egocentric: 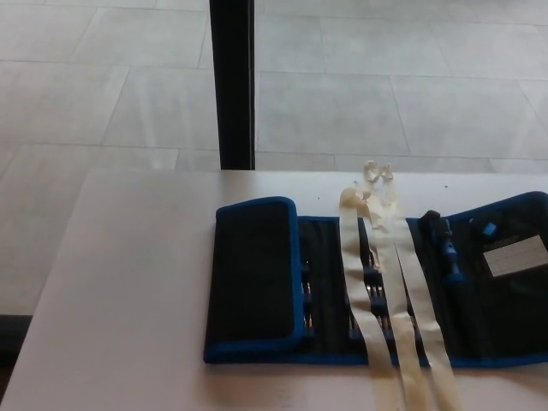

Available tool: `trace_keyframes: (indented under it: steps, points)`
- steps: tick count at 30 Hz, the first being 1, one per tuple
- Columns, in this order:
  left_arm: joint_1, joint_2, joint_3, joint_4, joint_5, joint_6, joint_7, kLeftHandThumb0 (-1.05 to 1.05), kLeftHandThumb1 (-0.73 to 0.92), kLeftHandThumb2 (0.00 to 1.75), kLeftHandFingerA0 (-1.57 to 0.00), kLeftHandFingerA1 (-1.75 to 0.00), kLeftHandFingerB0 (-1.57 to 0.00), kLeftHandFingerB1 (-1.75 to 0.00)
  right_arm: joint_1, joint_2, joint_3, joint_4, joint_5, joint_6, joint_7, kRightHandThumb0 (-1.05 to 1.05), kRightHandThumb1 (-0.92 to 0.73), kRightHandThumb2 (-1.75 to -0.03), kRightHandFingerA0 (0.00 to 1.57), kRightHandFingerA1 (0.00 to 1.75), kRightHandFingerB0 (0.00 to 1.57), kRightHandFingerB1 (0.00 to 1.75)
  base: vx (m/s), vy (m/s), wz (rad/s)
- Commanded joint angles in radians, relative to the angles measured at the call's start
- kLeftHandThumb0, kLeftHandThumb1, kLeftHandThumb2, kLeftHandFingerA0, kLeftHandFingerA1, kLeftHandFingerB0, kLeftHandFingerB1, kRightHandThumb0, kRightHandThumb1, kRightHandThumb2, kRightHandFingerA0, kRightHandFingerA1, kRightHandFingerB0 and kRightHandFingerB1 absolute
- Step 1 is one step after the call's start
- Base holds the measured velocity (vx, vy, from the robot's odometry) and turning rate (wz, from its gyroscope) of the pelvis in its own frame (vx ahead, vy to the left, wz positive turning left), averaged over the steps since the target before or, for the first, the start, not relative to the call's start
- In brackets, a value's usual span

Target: The robot uses its right hand to lift an edge of the toolkit kept in middle of the desk and make one fold in it

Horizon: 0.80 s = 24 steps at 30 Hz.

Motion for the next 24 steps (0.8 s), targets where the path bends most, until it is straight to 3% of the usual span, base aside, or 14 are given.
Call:
trace_keyframes:
  steps: [1,4,5,6,7,10,11,12,13,14,15,16,17,24]
  points:
    - [-0.004,0.029,-0.003,0.007,-0.012,-0.006,0.009,-0.62,0.52,0.56,-0.70,-0.68,-0.63,-0.51,-0.045,-0.005,-0.004,0.066,0.012,0.098,0.005,-0.57,-0.69,-0.60,0.39,0.44,0.27,0.35,0.00,0.000,0.00]
    - [-0.009,0.030,0.007,0.004,-0.023,-0.004,0.007,-0.62,0.51,0.56,-0.69,-0.66,-0.62,-0.51,-0.066,0.006,-0.033,0.113,0.033,0.114,-0.004,-0.55,-0.69,-0.60,0.39,0.45,0.28,0.37,0.00,0.000,0.00]
    - [-0.012,0.028,0.006,0.000,-0.025,-0.004,-0.004,-0.61,0.38,0.82,-0.65,-0.71,-0.53,-0.61,-0.075,0.016,-0.063,0.161,0.045,0.128,-0.040,-0.53,-0.72,-0.60,0.44,0.47,0.26,0.37,0.00,0.000,0.00]
    - [-0.012,0.027,0.005,-0.001,-0.024,-0.003,-0.008,-0.61,0.38,0.82,-0.65,-0.71,-0.53,-0.61,-0.076,0.021,-0.074,0.177,0.045,0.130,-0.054,-0.53,-0.72,-0.60,0.44,0.47,0.26,0.37,0.00,0.000,0.00]
    - [-0.014,0.029,-0.002,0.002,-0.017,-0.003,-0.010,-0.62,0.52,0.56,-0.71,-0.70,-0.59,-0.50,-0.079,0.024,-0.085,0.196,0.047,0.138,-0.058,-0.53,-0.74,-0.62,0.40,0.46,0.22,0.35,0.00,0.000,0.00]
    - [-0.010,0.031,-0.007,0.003,-0.014,-0.003,-0.012,-0.62,0.52,0.56,-0.71,-0.70,-0.59,-0.50,-0.102,0.036,-0.118,0.230,0.058,0.156,-0.086,-0.51,-0.72,-0.61,0.42,0.47,0.25,0.36,0.00,0.000,0.00]
    - [-0.005,0.033,-0.015,0.002,-0.007,-0.007,-0.009,-0.62,0.53,0.56,-0.70,-0.69,-0.59,-0.49,-0.110,0.040,-0.121,0.239,0.056,0.156,-0.091,-0.50,-0.72,-0.60,0.45,0.48,0.27,0.36,0.00,0.000,0.00]
    - [-0.002,0.033,-0.009,0.000,-0.014,-0.006,-0.009,-0.63,0.40,0.84,-0.64,-0.71,-0.53,-0.60,-0.117,0.045,-0.119,0.234,0.055,0.171,-0.100,-0.48,-0.74,-0.61,0.43,0.46,0.27,0.36,0.00,0.000,0.00]
    - [0.001,0.030,-0.001,0.003,-0.022,-0.012,-0.008,-0.62,0.52,0.56,-0.63,-0.63,-0.56,-0.49,-0.118,0.054,-0.118,0.202,0.071,0.204,-0.092,-0.49,-0.74,-0.61,0.42,0.46,0.27,0.37,0.00,0.000,0.00]
    - [0.005,0.030,-0.007,0.001,-0.015,-0.016,-0.002,-0.62,0.51,0.56,-0.64,-0.63,-0.59,-0.50,-0.124,0.063,-0.115,0.191,0.067,0.217,-0.110,-0.49,-0.72,-0.60,0.44,0.46,0.29,0.38,0.00,0.000,0.00]
    - [0.004,0.031,-0.009,0.003,-0.012,-0.016,-0.001,-0.63,0.39,0.83,-0.63,-0.70,-0.55,-0.61,-0.127,0.068,-0.112,0.182,0.071,0.226,-0.104,-0.49,-0.72,-0.61,0.44,0.46,0.28,0.39,0.00,0.000,0.00]
    - [0.004,0.032,-0.014,0.004,-0.008,-0.015,0.000,-0.64,0.52,0.55,-0.67,-0.66,-0.60,-0.50,-0.131,0.077,-0.101,0.162,0.069,0.242,-0.108,-0.52,-0.69,-0.61,0.51,0.48,0.31,0.41,0.00,0.000,0.00]
    - [0.004,0.031,-0.012,0.005,-0.011,-0.014,-0.004,-0.64,0.39,0.83,-0.65,-0.72,-0.54,-0.61,-0.135,0.081,-0.089,0.147,0.077,0.260,-0.087,-0.51,-0.73,-0.61,0.45,0.46,0.26,0.39,0.00,0.000,0.00]
    - [0.003,0.026,-0.006,0.005,-0.017,-0.006,-0.003,-0.64,0.39,0.82,-0.67,-0.72,-0.55,-0.60,-0.155,0.182,-0.042,-0.030,0.116,0.380,-0.131,-0.50,-0.69,-0.61,0.51,0.45,0.31,0.40,0.00,0.000,0.00]
